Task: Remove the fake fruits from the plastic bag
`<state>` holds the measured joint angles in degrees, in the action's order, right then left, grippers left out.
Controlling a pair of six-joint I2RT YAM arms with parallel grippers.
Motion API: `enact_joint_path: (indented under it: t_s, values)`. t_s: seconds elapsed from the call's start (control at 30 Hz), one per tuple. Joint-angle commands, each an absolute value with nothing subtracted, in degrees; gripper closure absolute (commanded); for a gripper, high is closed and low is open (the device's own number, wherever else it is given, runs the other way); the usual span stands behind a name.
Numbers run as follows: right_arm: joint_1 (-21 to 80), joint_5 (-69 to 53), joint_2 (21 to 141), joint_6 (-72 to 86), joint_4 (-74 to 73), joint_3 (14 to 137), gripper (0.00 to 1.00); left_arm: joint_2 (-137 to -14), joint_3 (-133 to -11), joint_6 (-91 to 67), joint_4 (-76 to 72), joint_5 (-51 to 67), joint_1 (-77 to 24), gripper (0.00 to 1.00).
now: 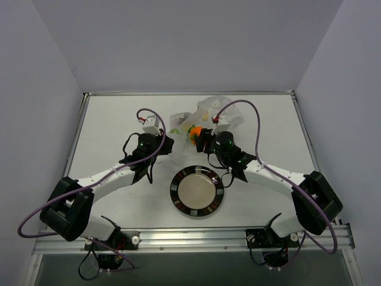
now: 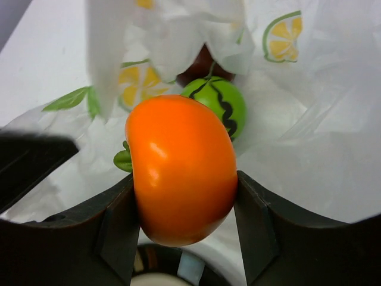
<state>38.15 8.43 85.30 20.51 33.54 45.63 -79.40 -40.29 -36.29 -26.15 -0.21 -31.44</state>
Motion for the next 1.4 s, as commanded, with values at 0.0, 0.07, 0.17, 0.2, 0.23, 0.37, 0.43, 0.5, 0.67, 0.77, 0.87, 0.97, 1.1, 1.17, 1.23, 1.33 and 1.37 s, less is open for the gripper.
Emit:
enact_joint_path:
  t_s: [0.0, 0.07, 0.17, 0.2, 0.23, 0.37, 0.43, 0.5, 0.67, 0.77, 0.87, 0.97, 1.1, 1.17, 1.23, 1.33, 1.37]
  values:
    - [39.1, 5.5, 76.6, 20.2, 33.7, 41.9, 0.80, -77.8, -41.6, -36.5, -28.6, -0.5, -31.7, 0.98]
    - [39.0, 1.2, 74.1, 20.0, 33.7, 40.9, 0.80, -78.0, -41.5, -36.7, -28.8, -0.5, -31.8, 0.98]
    - [39.4, -3.1, 73.6, 19.1, 30.3, 42.7, 0.80, -78.1, -41.4, -36.6, -28.7, -0.8, -31.7, 0.98]
    - [40.6, -3.9, 73.3, 18.5, 28.5, 43.0, 0.79, -78.1, -41.3, -36.5, -28.7, -1.1, -31.8, 0.98]
    - [41.5, -3.7, 73.0, 18.2, 27.5, 43.0, 0.78, -78.1, -41.3, -36.4, -28.7, -1.3, -31.7, 0.98]
    - [44.3, -3.2, 70.8, 17.8, 22.5, 42.0, 0.77, -78.3, -41.5, -36.3, -28.6, -1.4, -31.7, 0.98]
    - [45.3, -4.2, 70.1, 18.5, 20.7, 40.0, 0.77, -78.4, -41.4, -36.3, -28.6, -1.3, -31.7, 0.98]
    - [46.3, -4.7, 69.3, 19.6, 20.0, 38.3, 0.77, -78.3, -41.4, -36.2, -28.5, -1.4, -31.7, 0.98]
    - [51.3, -4.9, 69.5, 24.6, 22.7, 32.4, 0.76, -77.4, -41.0, -34.8, -27.4, -1.8, -31.7, 0.98]
    - [53.9, -4.0, 72.0, 26.4, 24.6, 31.5, 0.76, -76.9, -40.4, -34.1, -26.8, -2.0, -31.7, 0.98]
    - [56.3, -3.1, 75.3, 27.2, 27.6, 31.6, 0.73, -76.5, -40.3, -33.4, -26.2, -2.4, -31.7, 0.98]
    - [57.6, -1.2, 77.9, 27.4, 27.1, 32.4, 0.58, -75.9, -40.1, -32.7, -25.9, -3.1, -31.7, 0.98]
    - [57.7, 4.7, 76.2, 25.4, 22.0, 35.1, 0.31, -75.8, -40.1, -32.7, -25.7, -3.2, -31.8, 0.98]
    - [57.7, 6.4, 74.0, 24.4, 18.1, 36.5, 0.26, -75.8, -40.2, -32.7, -25.7, -3.0, -31.8, 0.98]
    - [57.7, 8.2, 71.5, 23.1, 16.1, 38.6, 0.27, -75.8, -40.1, -32.7, -25.6, -2.8, -31.7, 0.98]
    - [57.5, 10.4, 68.7, 21.2, 15.4, 41.0, 0.34, -75.6, -40.1, -32.7, -25.7, -2.7, -31.7, 0.98]
    - [57.5, 11.6, 68.5, 20.8, 15.4, 41.7, 0.43, -75.5, -40.1, -32.8, -25.7, -2.6, -31.8, 0.98]
